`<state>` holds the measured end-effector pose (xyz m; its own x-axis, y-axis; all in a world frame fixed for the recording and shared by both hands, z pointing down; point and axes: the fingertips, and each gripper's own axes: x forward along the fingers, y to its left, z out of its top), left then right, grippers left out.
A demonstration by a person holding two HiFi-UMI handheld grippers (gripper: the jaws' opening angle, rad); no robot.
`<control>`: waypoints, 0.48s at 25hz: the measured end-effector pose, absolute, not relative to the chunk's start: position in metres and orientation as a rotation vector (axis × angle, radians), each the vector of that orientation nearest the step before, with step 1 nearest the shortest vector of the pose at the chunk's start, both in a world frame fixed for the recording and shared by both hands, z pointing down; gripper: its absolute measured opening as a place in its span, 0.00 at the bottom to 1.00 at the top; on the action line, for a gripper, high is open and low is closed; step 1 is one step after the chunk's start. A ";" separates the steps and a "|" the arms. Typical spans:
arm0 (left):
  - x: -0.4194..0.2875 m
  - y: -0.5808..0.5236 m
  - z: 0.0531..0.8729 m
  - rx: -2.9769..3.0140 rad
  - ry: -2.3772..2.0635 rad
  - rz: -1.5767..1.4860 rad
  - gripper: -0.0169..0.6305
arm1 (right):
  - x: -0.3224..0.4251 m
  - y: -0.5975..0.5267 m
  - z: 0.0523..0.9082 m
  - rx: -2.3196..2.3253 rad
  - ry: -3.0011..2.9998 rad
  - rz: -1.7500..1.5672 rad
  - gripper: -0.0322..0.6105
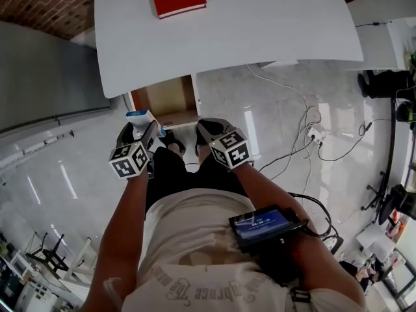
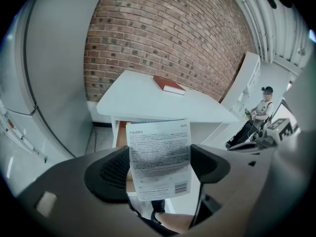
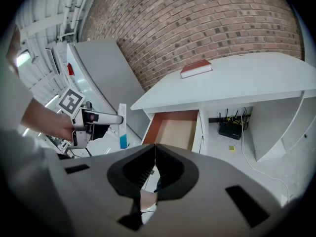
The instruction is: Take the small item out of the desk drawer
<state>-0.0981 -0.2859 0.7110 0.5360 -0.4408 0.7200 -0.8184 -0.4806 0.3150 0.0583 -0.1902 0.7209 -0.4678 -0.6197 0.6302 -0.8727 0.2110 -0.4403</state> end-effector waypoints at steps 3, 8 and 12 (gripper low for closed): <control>-0.103 -0.284 0.700 2.135 -1.015 0.723 0.62 | 0.053 -0.195 0.712 1.392 -2.190 1.099 0.06; -0.104 -0.282 0.685 2.152 -1.019 0.677 0.62 | 0.055 -0.203 0.698 1.388 -2.211 1.054 0.06; -0.104 -0.281 0.671 2.173 -1.024 0.645 0.62 | 0.057 -0.207 0.686 1.392 -2.231 1.016 0.06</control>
